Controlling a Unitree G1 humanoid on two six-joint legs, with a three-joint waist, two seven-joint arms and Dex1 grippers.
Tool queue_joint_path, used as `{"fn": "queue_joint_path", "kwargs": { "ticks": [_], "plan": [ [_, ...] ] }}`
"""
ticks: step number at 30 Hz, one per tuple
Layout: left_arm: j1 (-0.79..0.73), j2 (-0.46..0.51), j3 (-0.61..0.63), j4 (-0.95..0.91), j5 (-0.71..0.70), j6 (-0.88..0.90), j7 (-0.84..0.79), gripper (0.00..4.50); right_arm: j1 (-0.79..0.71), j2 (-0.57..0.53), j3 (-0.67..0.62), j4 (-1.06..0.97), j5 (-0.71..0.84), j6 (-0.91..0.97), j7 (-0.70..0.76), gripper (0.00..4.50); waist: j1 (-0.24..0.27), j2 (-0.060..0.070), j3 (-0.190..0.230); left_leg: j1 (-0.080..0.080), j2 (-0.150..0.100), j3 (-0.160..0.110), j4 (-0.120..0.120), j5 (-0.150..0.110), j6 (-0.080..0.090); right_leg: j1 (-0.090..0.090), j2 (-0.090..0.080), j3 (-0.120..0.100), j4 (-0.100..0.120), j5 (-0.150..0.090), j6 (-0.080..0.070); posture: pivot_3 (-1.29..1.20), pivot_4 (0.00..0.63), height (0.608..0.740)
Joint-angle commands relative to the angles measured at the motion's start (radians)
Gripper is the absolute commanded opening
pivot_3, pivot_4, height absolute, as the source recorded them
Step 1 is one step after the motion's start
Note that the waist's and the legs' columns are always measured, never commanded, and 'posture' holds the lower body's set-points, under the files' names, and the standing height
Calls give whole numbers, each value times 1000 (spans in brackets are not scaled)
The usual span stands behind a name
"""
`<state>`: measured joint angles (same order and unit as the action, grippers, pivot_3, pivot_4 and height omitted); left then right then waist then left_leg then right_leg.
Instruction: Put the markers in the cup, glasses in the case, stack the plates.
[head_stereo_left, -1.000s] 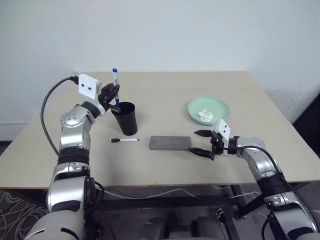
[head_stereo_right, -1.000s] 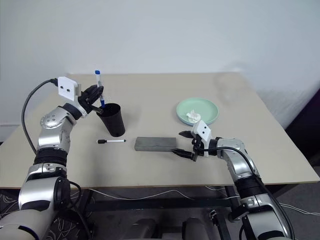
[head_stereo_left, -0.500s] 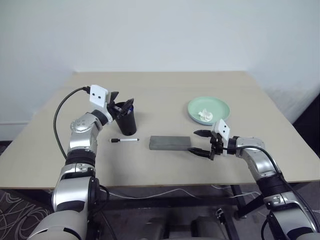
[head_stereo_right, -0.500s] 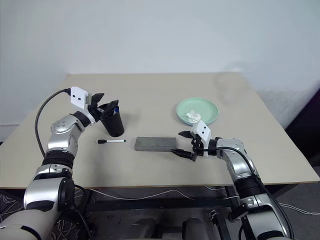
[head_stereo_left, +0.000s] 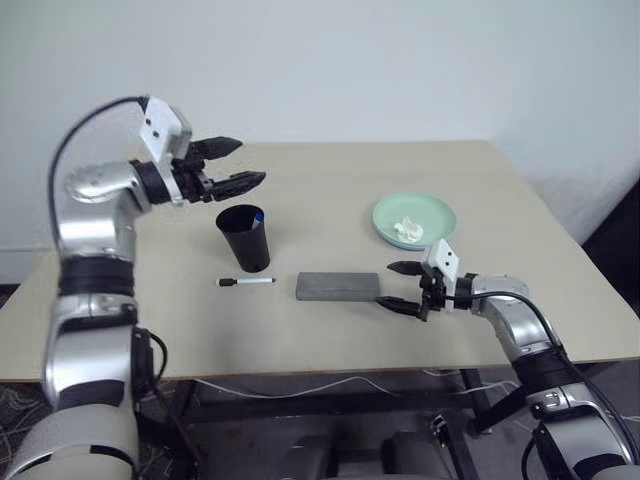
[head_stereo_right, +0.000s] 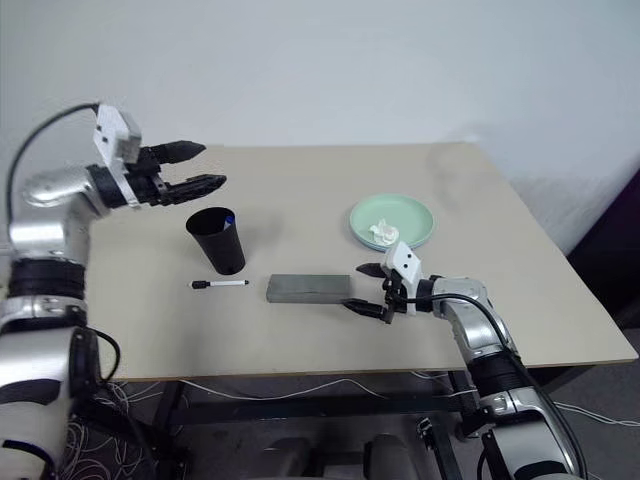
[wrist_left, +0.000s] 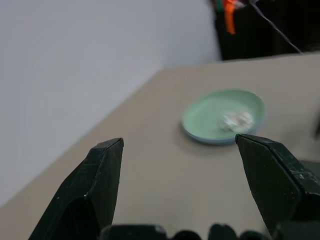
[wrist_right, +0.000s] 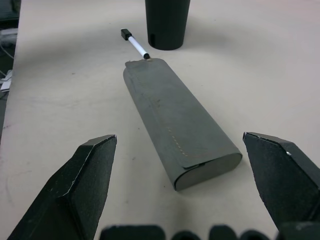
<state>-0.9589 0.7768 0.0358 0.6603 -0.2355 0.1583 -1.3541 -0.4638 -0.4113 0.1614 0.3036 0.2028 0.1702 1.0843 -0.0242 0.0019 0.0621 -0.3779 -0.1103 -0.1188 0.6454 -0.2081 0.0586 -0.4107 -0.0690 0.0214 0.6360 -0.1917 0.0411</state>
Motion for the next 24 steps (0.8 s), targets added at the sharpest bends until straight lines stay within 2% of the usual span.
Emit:
{"fn": "queue_joint_path", "kwargs": {
  "ticks": [1, 5, 8, 12, 17, 24],
  "plan": [
    [-37, 86, -120, 42, 97, 5, -188, 3785, -34, 5, -9, -9, 8, -17, 3, 4421, 0, 0, 0, 0, 0, 0, 0, 0, 0, 0, 0, 0, 0, 0, 0, 0, 0, 740],
    [-38, 144, -263, 136, 236, -111, -259, 3785, -33, 6, -8, -7, 10, -19, 1, 4421, 0, 0, 0, 0, 1, 0, -1, 0, 0, -1, 1, 0, 0, 0, 0, 0, 0, 740],
    [-44, 142, -331, 213, 336, -207, -249, 3785, -30, 9, -8, -7, 10, -20, -1, 4421, 5, 0, 0, 0, 1, 0, -1, 0, 0, -1, 0, 1, 0, 0, 0, 0, 0, 740],
    [-78, 76, -393, 348, 444, -308, -146, 3785, -32, 12, -5, -9, 11, -17, -2, 4421, 7, 0, 0, -1, 1, -1, -1, 0, 0, -1, 0, 0, -3, 0, 0, 0, 0, 740],
    [-119, 12, -425, 474, 520, -365, -97, 3785, -39, 11, -9, -3, 10, -15, -2, 4421, 6, 0, 0, -4, 1, -2, -1, 0, 0, -2, 0, -1, -7, 0, 0, 0, 0, 740],
    [-143, -41, -469, 582, 624, -419, 15, 3785, -30, 1, -11, -16, 13, -8, -2, 4421, 5, -1, 0, -14, 1, -1, -1, 0, 1, -13, 1, -1, -7, 1, 0, 0, 0, 740]
  ]
}}
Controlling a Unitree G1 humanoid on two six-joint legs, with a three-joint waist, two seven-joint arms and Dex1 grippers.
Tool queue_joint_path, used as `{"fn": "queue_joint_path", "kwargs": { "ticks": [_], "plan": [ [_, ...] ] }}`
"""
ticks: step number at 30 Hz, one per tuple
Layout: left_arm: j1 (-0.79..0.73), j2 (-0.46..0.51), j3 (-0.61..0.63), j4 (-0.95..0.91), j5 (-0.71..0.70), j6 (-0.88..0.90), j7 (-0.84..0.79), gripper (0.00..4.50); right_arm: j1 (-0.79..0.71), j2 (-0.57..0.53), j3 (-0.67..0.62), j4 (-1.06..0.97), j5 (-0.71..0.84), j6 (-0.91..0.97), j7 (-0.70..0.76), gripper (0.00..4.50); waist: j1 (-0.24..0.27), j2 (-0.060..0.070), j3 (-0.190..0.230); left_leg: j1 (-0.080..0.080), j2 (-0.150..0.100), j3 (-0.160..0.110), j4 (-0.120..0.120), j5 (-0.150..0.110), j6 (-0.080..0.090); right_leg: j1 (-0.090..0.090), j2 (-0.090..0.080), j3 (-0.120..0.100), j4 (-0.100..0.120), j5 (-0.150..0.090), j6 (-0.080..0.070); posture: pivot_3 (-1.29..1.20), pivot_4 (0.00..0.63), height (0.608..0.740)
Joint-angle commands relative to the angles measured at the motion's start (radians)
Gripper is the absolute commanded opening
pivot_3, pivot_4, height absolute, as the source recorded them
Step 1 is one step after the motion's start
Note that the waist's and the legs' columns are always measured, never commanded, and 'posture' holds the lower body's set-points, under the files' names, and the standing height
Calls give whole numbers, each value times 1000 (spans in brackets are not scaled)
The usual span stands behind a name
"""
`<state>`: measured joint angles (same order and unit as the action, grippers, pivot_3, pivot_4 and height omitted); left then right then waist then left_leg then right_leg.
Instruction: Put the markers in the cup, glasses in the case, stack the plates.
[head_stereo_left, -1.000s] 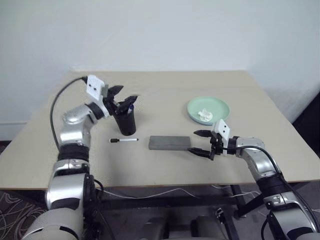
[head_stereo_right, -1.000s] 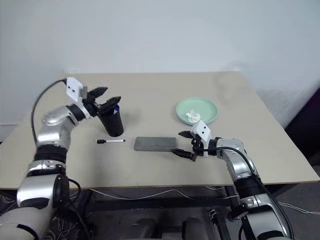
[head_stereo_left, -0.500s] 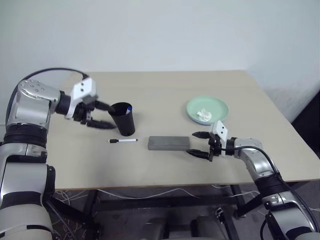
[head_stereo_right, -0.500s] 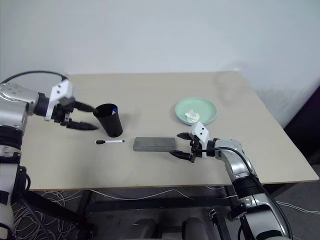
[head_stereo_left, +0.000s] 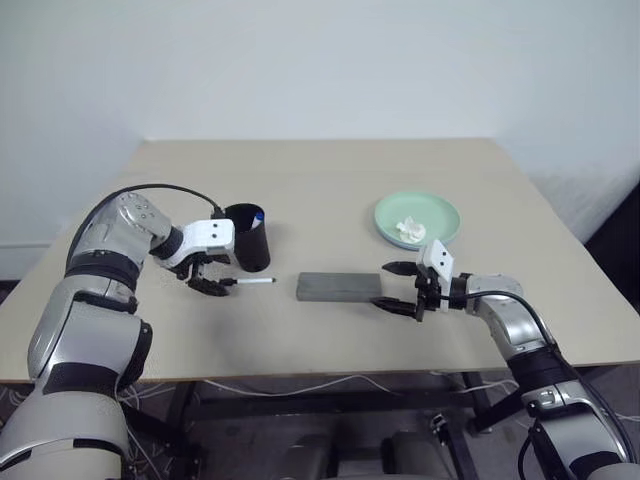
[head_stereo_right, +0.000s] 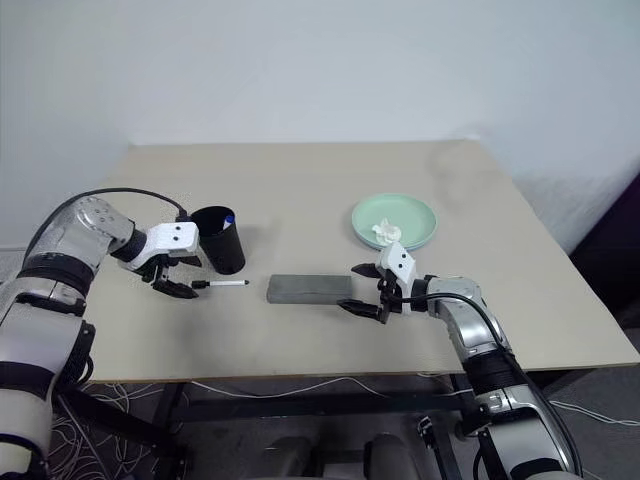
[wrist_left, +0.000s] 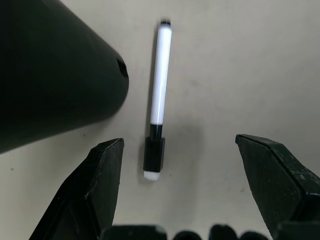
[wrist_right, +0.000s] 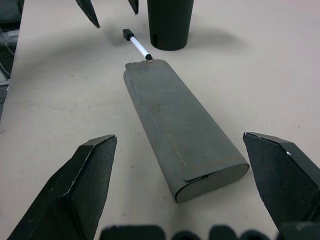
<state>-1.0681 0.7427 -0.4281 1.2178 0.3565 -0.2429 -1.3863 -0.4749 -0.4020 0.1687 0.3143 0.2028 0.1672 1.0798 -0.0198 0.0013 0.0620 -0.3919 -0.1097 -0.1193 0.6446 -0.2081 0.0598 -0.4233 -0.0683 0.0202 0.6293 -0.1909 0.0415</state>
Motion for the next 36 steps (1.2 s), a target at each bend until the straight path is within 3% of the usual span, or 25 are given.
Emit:
{"fn": "queue_joint_path", "kwargs": {
  "ticks": [1, 14, 18, 25, 27, 36],
  "plan": [
    [-36, -14, -4, 35, 38, -16, 54, 3785, -17, -9, -19, -29, 13, -3, 2, 4421, 0, 0, 0, -2, 0, 0, 1, 0, 0, -1, 0, 0, 1, 0, 0, 0, 0, 740],
    [-27, -77, 9, 99, 89, 27, 90, 3785, -5, -14, -21, -54, 17, 11, -11, 4421, 1, 0, 0, -1, -1, 0, 5, 0, 0, 0, 0, -1, 6, 0, 0, 0, 0, 740],
    [-27, -81, 22, 97, 75, 25, 61, 2925, 3, -16, -21, -62, 18, 13, -12, 4421, 1, 0, 0, -1, -1, 0, 9, 0, 0, 0, 0, -1, 11, 0, 0, 0, 0, 740],
    [-25, -83, 43, 95, 59, 30, 20, 521, -4, -19, -22, -58, 18, 17, -8, 4421, 0, 0, 0, -2, -1, 0, 14, 0, 0, 0, 0, -1, 12, 0, 0, 0, 0, 740],
    [-24, -83, 49, 94, 54, 29, 11, 36, -8, -19, -21, -54, 17, 17, -6, 4421, 0, 0, 0, -2, -1, 0, 13, 0, 0, 0, 0, -1, 12, 0, 0, 0, 0, 740],
    [-33, -95, 129, 58, -28, 22, -78, 36, -12, -15, -18, -50, 17, 16, -4, 4421, 0, 0, 0, -2, -1, 0, 14, 0, 0, 0, 0, -1, 12, 0, 0, 0, 0, 740]
  ]
}}
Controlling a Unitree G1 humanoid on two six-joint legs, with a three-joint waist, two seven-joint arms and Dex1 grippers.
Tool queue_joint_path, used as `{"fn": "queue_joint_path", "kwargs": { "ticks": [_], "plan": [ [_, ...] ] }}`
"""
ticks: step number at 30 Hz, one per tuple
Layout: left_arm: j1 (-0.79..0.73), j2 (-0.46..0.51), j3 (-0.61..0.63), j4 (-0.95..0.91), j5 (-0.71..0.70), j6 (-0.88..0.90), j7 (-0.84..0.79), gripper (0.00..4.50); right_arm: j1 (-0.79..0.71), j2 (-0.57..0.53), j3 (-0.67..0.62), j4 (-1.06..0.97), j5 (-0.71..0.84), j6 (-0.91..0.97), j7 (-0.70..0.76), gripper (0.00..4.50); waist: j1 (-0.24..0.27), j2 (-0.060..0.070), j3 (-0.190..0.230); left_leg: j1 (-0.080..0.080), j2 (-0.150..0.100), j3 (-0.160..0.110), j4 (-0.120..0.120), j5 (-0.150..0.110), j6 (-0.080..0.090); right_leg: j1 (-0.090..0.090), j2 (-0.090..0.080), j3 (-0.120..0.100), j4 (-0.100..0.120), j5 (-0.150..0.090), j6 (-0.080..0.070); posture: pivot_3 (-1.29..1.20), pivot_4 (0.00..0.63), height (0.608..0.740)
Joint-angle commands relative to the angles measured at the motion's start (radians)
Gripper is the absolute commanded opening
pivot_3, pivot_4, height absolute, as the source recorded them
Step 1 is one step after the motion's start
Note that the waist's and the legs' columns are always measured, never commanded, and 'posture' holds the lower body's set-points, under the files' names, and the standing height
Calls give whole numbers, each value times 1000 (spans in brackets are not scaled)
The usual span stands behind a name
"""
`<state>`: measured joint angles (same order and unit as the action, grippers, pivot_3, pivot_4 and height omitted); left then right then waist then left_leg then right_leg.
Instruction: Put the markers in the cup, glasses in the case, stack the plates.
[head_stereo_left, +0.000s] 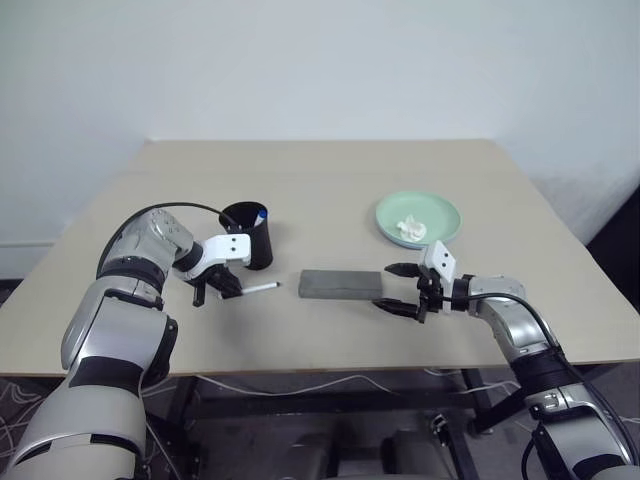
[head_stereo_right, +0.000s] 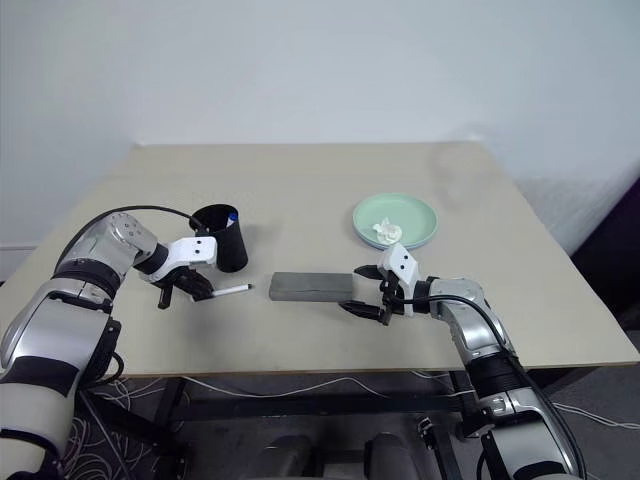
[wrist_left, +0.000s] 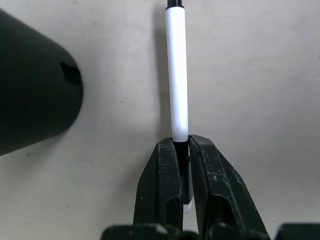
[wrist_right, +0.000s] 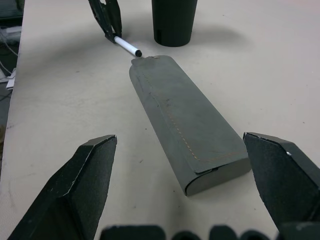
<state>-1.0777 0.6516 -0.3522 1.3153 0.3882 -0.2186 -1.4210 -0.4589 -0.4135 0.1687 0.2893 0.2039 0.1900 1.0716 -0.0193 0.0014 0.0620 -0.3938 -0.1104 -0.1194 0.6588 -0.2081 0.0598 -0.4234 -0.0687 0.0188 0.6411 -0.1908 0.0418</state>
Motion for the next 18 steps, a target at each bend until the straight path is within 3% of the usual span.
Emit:
{"fn": "queue_joint_path", "kwargs": {
  "ticks": [1, 6, 10, 18],
  "plan": [
    [-27, -6, 69, -47, -79, 2, -63, 36, -27, -3, -18, -25, 16, -7, 4, 4421, 0, 0, 0, 0, 0, 0, 0, 0, 0, 0, 0, 0, 0, 0, 0, 0, 0, 740],
    [-23, -33, 199, -151, -249, 73, -178, 36, -16, -7, -20, -36, 18, -5, 4, 4421, 0, 0, 0, -1, 0, 0, 0, 0, 0, 0, 0, 0, 0, 0, 0, 0, 0, 740],
    [4, -66, 334, -320, -422, 217, -161, 36, -6, -8, -17, -44, 20, -3, 8, 4421, -3, 0, 0, -1, 0, -1, 0, 0, 0, 0, 0, 0, 0, 0, 0, 0, 0, 740],
    [98, -107, 532, -538, -574, 302, 209, 36, -20, -9, -10, -31, 15, -5, 19, 4421, -9, 0, 0, 1, 1, -1, 0, 0, 0, 0, 0, 0, 1, 0, 0, 0, 0, 740]
  ]
}}
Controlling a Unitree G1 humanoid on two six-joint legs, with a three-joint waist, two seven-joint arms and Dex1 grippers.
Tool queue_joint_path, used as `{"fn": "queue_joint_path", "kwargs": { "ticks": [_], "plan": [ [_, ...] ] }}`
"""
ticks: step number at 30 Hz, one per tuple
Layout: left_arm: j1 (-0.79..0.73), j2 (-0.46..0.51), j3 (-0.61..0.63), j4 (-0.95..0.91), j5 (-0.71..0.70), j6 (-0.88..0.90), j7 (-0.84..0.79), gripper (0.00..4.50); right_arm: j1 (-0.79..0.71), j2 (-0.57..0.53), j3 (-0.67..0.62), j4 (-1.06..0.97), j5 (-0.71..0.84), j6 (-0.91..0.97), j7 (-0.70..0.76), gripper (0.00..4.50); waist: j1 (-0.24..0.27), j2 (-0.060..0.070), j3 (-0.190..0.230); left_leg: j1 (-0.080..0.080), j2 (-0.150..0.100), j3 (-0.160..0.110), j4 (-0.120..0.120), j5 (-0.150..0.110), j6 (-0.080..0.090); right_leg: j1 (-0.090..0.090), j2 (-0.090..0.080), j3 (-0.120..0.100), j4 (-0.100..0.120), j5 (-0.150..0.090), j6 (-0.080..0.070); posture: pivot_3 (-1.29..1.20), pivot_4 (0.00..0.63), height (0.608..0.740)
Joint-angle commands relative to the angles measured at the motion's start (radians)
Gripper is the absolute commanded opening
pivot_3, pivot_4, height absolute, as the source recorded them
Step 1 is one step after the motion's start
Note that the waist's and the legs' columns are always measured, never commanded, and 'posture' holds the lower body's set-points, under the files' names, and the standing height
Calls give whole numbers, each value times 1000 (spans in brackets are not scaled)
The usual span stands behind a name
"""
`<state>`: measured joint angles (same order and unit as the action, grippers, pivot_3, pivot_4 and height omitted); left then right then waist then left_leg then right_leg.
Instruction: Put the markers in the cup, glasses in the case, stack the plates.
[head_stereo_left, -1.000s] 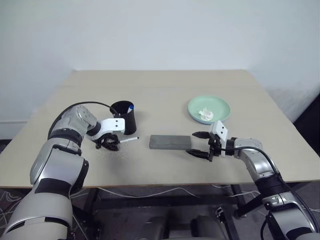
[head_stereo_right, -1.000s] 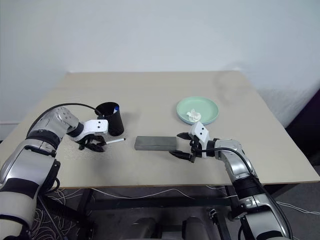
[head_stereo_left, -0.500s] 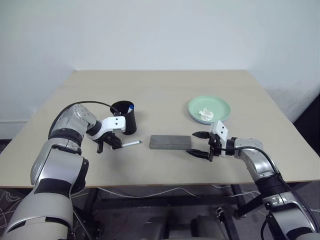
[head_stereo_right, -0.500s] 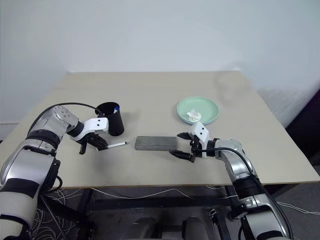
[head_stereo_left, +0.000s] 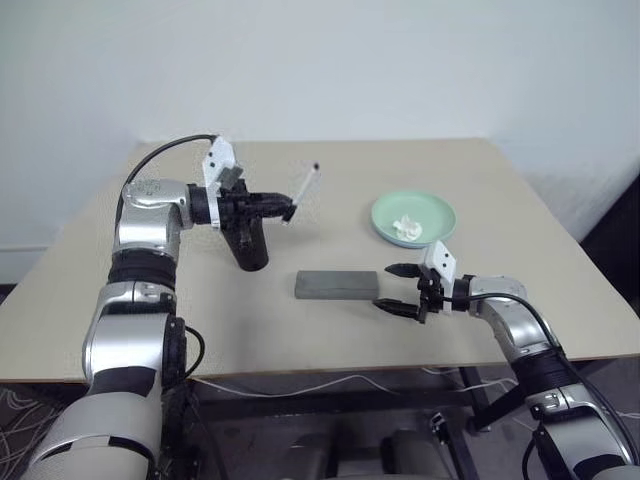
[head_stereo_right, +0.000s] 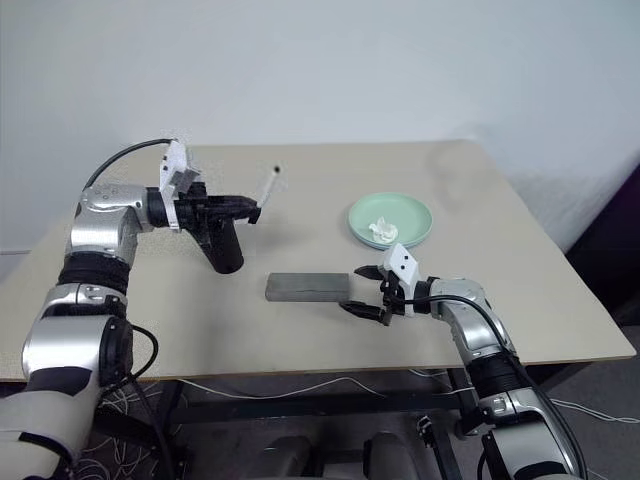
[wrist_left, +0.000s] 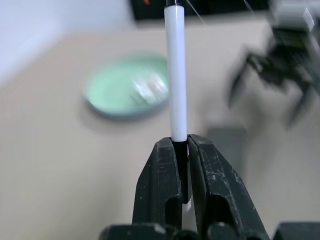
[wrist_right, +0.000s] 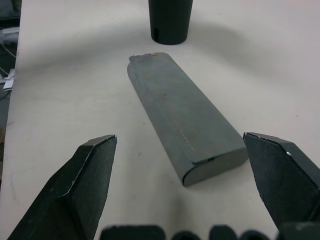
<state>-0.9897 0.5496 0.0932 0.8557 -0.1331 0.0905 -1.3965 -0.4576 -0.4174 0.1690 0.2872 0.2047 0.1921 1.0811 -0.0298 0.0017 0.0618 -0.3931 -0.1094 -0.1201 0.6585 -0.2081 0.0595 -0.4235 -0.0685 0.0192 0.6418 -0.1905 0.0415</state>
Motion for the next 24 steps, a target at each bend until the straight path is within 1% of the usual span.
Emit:
{"fn": "queue_joint_path", "kwargs": {
  "ticks": [1, 4, 9, 15, 20, 22, 23, 24],
  "plan": [
    [24, -8, 113, -97, -47, -50, 274, 36, -19, -6, -11, -32, 14, -7, 11, 4421, 2, 0, 0, 0, 0, 0, 0, 0, 0, 0, 1, 0, 0, 1, -1, 0, 0, 740],
    [74, -17, 150, -149, -30, -134, 464, 36, -11, -7, -10, -42, 15, -4, 14, 4421, 4, 0, 0, 0, 0, 0, 1, 0, -1, 0, 0, 0, 0, 2, -2, 0, 0, 740],
    [171, -34, 162, -212, -25, -204, 636, 36, -10, -7, -8, -44, 15, -1, 16, 4421, 12, 0, 0, 1, 0, 1, 0, 0, -1, 0, 0, 0, -1, 2, -3, 0, 0, 740],
    [253, -37, 153, -233, -40, -214, 677, 36, -18, -8, -11, -41, 18, -2, 21, 4421, 11, 0, 0, 0, -1, 1, 2, 0, -1, 1, 0, 0, -1, 3, -4, 0, 0, 740],
    [251, -40, 153, -152, -39, -251, 688, 36, -26, -1, -26, -57, 45, 22, 27, 4421, 11, 0, 0, 1, -1, 1, 1, 1, -1, 0, 0, 0, 0, 3, -4, 0, 0, 740],
    [241, -41, 149, -110, -36, -268, 687, 626, -27, -1, -26, -59, 46, 22, 26, 4421, 11, 0, 0, 1, -1, 1, 1, 1, -1, 0, 0, 0, 0, 3, -4, 0, 0, 740],
    [236, -43, 148, -92, -35, -274, 687, 825, -27, -1, -27, -60, 46, 22, 25, 4421, 11, 0, 0, 1, -1, 1, 1, 1, -1, 0, 0, 0, 0, 3, -4, 0, 0, 740],
    [232, -43, 147, -78, -34, -281, 688, 1155, -27, -1, -27, -61, 47, 22, 24, 4421, 11, 0, 0, 0, -1, 1, 1, 1, -1, 0, 0, 0, 0, 3, -4, 0, 0, 740]
  ]
}}
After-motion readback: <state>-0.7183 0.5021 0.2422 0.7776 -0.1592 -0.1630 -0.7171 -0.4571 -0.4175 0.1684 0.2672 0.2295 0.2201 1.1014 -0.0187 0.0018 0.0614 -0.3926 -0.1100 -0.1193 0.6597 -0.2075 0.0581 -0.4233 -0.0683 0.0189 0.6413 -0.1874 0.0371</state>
